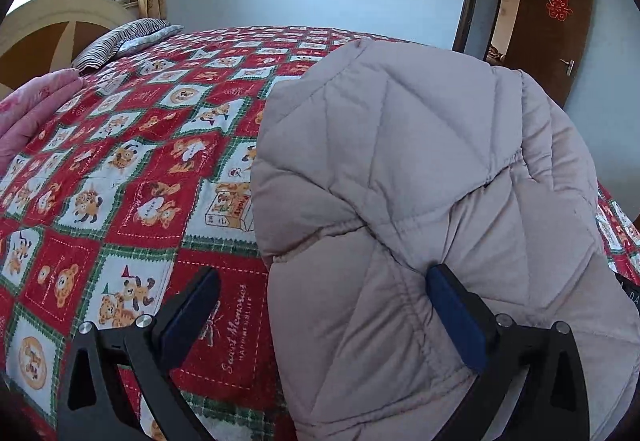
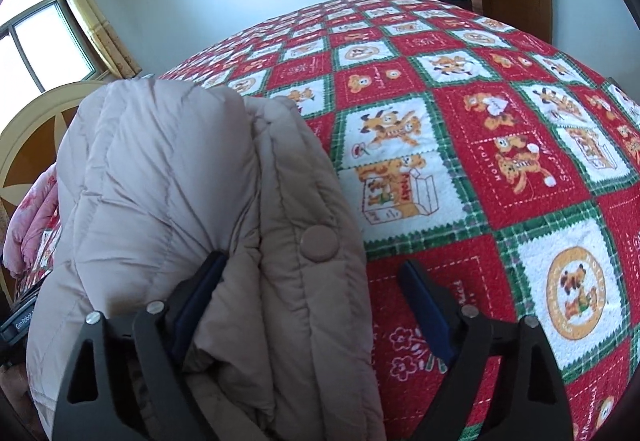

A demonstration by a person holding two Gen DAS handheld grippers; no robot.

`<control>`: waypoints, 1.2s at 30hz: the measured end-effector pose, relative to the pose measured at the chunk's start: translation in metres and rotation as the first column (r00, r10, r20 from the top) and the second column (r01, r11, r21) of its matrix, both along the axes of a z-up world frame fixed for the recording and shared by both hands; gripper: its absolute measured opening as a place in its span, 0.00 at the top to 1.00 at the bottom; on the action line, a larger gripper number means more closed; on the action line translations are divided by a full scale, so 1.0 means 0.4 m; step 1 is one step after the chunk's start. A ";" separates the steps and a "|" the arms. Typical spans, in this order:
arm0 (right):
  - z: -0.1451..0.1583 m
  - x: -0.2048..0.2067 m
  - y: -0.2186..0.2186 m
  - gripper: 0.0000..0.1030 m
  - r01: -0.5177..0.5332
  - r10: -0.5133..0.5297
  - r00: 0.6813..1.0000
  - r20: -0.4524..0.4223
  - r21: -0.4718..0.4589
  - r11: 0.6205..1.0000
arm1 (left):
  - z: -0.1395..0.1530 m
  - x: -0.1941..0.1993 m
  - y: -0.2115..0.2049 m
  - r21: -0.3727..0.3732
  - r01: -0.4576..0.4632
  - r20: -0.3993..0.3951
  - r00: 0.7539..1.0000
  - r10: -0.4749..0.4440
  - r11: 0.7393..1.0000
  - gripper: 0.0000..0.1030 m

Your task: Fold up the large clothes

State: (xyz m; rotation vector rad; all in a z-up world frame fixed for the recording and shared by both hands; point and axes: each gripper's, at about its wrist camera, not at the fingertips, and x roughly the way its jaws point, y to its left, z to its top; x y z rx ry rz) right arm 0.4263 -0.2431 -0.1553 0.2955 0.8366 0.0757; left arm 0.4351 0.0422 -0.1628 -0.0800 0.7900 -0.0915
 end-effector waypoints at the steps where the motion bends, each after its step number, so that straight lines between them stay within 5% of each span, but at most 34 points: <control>1: 0.000 0.001 0.008 0.18 -0.012 0.012 1.000 0.002 -0.007 1.000 | -0.003 0.001 0.002 -0.007 -0.002 -0.003 1.000 0.002 1.000 0.01; 6: -0.010 0.015 0.015 0.29 -0.077 0.077 0.997 -0.013 0.041 0.996 | -0.029 0.014 0.030 -0.128 0.002 -0.043 0.999 -0.007 0.992 0.00; 9: -0.010 0.018 0.018 0.39 -0.115 0.116 0.993 -0.018 0.066 0.991 | -0.026 0.012 0.021 -0.123 0.002 -0.044 0.999 -0.008 0.992 0.01; 16: -0.015 0.022 0.025 0.45 -0.123 0.123 0.992 -0.006 0.071 0.990 | -0.018 0.010 -0.005 -0.100 0.038 -0.035 0.998 -0.042 0.994 0.01; 20: -0.008 0.015 0.033 0.61 -0.139 0.139 0.990 0.010 0.078 0.987 | 0.009 -0.015 -0.052 -0.035 0.106 0.002 0.994 -0.106 0.994 0.39; 27: 0.018 -0.005 0.038 0.78 -0.133 0.131 0.991 0.036 0.059 0.989 | 0.044 -0.049 -0.077 0.056 0.137 0.044 0.989 -0.139 0.989 0.71; 36: 0.061 -0.056 0.033 0.81 -0.145 0.137 0.988 0.078 0.111 0.983 | 0.146 -0.139 -0.049 0.070 0.168 0.112 0.978 -0.175 0.983 0.78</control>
